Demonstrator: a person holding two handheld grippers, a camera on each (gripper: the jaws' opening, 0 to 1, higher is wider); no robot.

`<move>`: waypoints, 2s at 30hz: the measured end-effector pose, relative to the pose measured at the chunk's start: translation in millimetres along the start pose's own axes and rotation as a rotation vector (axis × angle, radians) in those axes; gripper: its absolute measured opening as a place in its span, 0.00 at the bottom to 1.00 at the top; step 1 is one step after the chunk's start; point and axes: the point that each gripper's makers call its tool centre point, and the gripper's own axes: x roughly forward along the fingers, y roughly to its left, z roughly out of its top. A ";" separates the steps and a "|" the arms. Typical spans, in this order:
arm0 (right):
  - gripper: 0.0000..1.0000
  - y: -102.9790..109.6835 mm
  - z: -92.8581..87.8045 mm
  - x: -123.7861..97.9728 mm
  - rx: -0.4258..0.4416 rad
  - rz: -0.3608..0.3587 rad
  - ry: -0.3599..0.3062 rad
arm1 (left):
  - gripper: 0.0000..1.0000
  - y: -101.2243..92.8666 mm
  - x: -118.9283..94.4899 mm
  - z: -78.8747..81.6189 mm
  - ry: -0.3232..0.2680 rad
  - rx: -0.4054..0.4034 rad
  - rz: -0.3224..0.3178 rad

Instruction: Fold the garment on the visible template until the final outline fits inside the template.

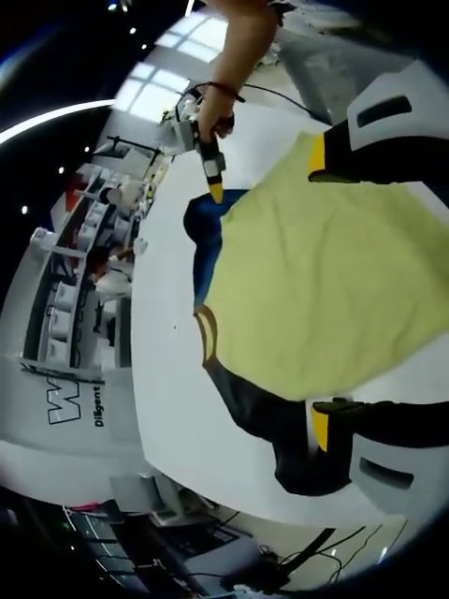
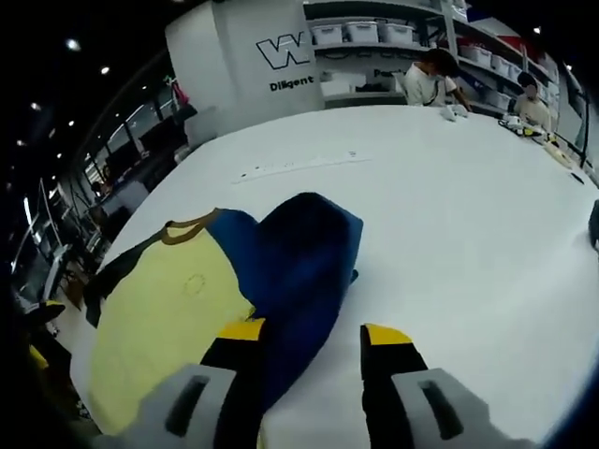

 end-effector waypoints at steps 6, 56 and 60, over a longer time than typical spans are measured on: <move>0.12 4.4 -8.6 8.1 0.024 0.028 -0.003 | 0.97 1.0 -2.0 0.4 0.003 0.006 0.001; 0.29 -130.6 82.9 -10.6 -0.070 -0.231 -0.060 | 0.98 10.6 -10.5 0.7 -0.001 0.003 0.036; 0.35 -135.8 68.1 -12.7 -0.058 -0.247 -0.048 | 0.98 9.0 -11.8 2.6 -0.004 0.006 0.035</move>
